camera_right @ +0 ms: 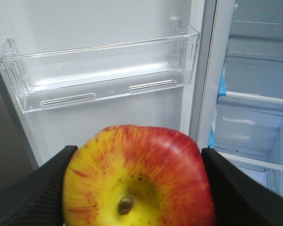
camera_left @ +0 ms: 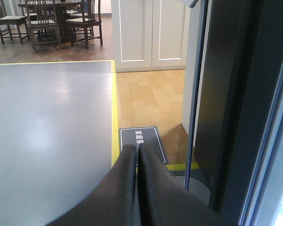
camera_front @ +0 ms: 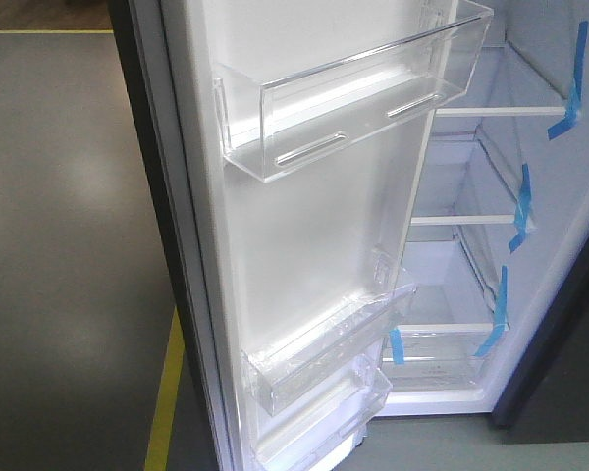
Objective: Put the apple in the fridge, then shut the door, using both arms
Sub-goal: 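Raise the right gripper with the apple toward the upper door bin, then lower the apple into the upper door bin and open the right gripper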
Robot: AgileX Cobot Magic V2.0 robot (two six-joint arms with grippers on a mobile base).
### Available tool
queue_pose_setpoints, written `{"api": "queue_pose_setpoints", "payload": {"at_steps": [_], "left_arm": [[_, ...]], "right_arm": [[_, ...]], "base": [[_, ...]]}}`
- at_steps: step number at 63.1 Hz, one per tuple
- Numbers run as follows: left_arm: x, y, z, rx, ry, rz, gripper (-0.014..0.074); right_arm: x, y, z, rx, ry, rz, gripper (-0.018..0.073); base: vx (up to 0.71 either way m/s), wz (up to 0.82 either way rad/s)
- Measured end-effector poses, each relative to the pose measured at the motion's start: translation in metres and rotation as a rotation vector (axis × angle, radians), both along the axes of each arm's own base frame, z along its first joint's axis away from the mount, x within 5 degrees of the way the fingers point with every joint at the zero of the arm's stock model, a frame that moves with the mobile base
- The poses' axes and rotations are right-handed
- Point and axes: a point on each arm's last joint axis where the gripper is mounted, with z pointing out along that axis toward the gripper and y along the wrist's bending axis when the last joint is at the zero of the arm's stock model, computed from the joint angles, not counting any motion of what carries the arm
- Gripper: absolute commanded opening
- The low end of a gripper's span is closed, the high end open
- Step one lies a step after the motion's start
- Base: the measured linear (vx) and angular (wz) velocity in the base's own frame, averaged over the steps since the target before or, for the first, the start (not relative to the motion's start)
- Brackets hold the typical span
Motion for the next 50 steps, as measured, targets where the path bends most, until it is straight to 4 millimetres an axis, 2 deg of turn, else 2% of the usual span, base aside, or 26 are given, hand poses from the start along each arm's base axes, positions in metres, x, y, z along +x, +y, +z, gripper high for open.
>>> {"api": "queue_pose_setpoints", "payload": {"at_steps": [22, 30, 38, 45, 50], "left_arm": [[0.0, 0.0, 0.0, 0.0, 0.0, 0.0, -0.0006], [0.0, 0.0, 0.0, 0.0, 0.0, 0.0, -0.0006], [0.0, 0.0, 0.0, 0.0, 0.0, 0.0, -0.0006], [0.0, 0.0, 0.0, 0.0, 0.0, 0.0, -0.0006], [0.0, 0.0, 0.0, 0.0, 0.0, 0.0, -0.0006]], "right_arm": [[0.0, 0.0, 0.002, 0.017, -0.013, 0.001, -0.0003], [0.004, -0.004, 0.014, 0.081, -0.141, -0.059, -0.0003], [0.009, -0.011, 0.037, 0.203, -0.324, -0.133, -0.0003], [0.029, -0.008, 0.06, 0.2, -0.356, -0.072, -0.0003], [0.06, -0.003, 0.074, 0.159, -0.32, 0.031, -0.0003]], "base": [[0.0, 0.0], [0.0, 0.0], [0.0, 0.0], [0.0, 0.0], [0.0, 0.0]]}}
